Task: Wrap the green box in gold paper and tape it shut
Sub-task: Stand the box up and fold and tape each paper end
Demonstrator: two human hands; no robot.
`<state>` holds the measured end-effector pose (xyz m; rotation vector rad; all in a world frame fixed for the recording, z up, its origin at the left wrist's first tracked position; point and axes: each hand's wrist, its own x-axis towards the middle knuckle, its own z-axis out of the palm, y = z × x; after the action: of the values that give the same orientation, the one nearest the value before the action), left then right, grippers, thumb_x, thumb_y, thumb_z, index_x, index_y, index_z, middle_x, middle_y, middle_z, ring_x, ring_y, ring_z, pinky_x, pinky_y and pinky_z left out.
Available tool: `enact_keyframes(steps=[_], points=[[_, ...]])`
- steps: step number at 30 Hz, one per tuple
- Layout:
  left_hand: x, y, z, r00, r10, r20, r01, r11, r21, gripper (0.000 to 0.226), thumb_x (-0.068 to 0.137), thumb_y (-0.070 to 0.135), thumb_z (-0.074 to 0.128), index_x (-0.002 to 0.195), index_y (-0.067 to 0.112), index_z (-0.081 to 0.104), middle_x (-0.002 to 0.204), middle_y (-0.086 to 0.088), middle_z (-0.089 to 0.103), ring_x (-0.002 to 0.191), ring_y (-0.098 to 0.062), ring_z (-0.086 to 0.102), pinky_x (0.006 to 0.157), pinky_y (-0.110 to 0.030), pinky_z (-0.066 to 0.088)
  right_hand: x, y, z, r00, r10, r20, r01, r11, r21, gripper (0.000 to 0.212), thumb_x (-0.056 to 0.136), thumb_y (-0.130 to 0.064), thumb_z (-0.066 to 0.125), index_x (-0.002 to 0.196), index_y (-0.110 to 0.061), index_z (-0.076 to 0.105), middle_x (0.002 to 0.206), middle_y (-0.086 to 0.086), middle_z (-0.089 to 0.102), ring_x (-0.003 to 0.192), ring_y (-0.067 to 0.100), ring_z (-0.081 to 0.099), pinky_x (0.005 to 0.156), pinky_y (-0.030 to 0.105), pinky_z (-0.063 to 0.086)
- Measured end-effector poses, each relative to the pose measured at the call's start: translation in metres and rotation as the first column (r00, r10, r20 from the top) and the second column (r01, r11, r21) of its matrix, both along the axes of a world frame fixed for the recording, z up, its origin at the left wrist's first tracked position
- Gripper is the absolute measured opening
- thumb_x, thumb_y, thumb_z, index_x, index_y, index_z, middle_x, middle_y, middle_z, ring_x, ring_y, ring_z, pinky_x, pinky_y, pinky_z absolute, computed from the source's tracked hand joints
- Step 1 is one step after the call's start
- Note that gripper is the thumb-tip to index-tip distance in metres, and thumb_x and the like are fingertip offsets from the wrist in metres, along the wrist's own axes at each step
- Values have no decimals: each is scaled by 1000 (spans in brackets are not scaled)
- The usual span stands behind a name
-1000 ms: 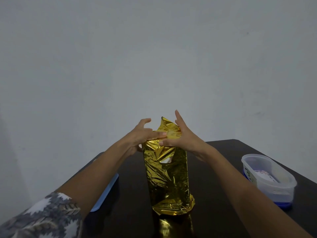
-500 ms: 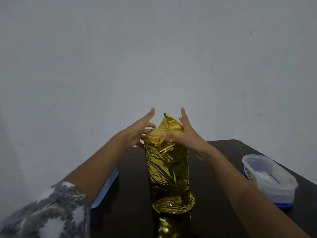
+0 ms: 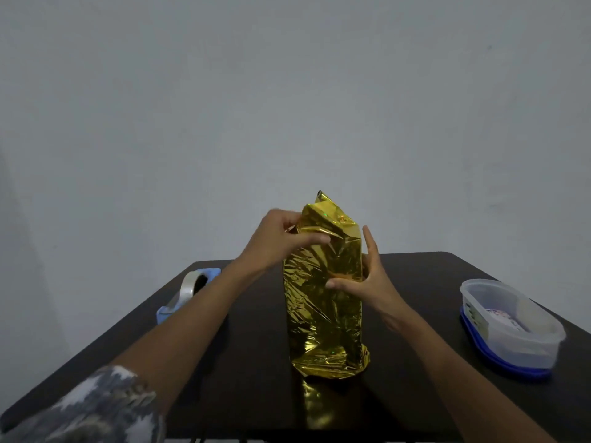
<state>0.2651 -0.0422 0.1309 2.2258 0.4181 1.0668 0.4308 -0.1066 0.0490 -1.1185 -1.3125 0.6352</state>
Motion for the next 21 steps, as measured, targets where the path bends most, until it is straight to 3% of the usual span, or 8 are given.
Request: enact_keyframes(steps=[2, 6, 8, 10, 12, 13, 17, 21], points=[[8, -6, 19, 993, 45, 112, -39, 998, -54, 4, 77, 8, 73, 81, 9, 73, 65, 6, 71, 62, -2, 66, 61, -16, 48, 2, 1, -2, 1000, -18, 4, 18, 1000, 1, 122, 63, -17, 83, 147, -42, -1, 142, -3, 28, 129, 10, 29, 100, 30, 35], [6, -7, 57, 943, 143, 299, -116, 987, -107, 18, 80, 31, 70, 91, 15, 72, 89, 2, 74, 86, -9, 70, 83, -30, 53, 3, 2, -3, 1000, -24, 1, 24, 1000, 3, 119, 65, -13, 80, 148, -39, -1, 154, 5, 19, 137, 17, 25, 102, 33, 33], [-5, -7, 66, 992, 91, 85, -86, 995, -59, 48, 72, 53, 65, 108, 21, 67, 101, 5, 71, 94, -8, 68, 86, -30, 53, 3, 3, -4, 1000, -22, -13, 22, 1000, 1, 122, 61, -22, 84, 147, -40, -1, 154, 3, 18, 140, 21, 22, 102, 33, 31], [-15, -8, 64, 963, 83, -255, -75, 996, 40, 70, 61, 58, 70, 121, 25, 59, 108, 6, 68, 98, -6, 64, 84, -25, 51, 2, 3, -5, 1000, -1, -20, 1, 1000, -2, 131, 50, -41, 88, 146, -43, -1, 150, -2, 22, 137, 18, 24, 103, 34, 32], [-17, -6, 54, 892, 123, -435, -53, 984, 169, 61, 61, 41, 79, 117, 22, 63, 105, 2, 70, 95, -10, 65, 82, -27, 53, 3, 5, -6, 1000, -13, -17, 12, 1000, -4, 127, 55, -34, 86, 146, -42, -1, 152, 2, 21, 138, 20, 25, 102, 34, 34], [-16, -4, 50, 897, 142, -419, -54, 975, 215, 48, 64, 30, 82, 109, 18, 68, 99, -1, 72, 91, -14, 68, 81, -31, 55, 3, 5, -6, 1000, -20, -14, 20, 1000, -4, 123, 59, -26, 84, 147, -42, -1, 154, 5, 20, 139, 22, 25, 103, 35, 34], [-7, 0, 48, 988, 148, -43, -146, 988, 42, 15, 72, 5, 77, 87, 6, 74, 79, -10, 73, 75, -18, 71, 73, -32, 57, 3, 3, -5, 999, -35, 0, 35, 999, -16, 123, 59, -23, 82, 147, -42, -2, 154, 8, 18, 141, 25, 23, 108, 43, 32], [-17, 12, 34, 878, 249, 408, -86, 922, -378, 15, 83, 13, 70, 97, 8, 70, 91, -8, 72, 82, -19, 71, 75, -30, 57, 2, 4, -5, 999, -39, -24, 39, 999, -16, 120, 65, -17, 81, 147, -41, -3, 156, 6, 15, 142, 24, 20, 109, 43, 30]])
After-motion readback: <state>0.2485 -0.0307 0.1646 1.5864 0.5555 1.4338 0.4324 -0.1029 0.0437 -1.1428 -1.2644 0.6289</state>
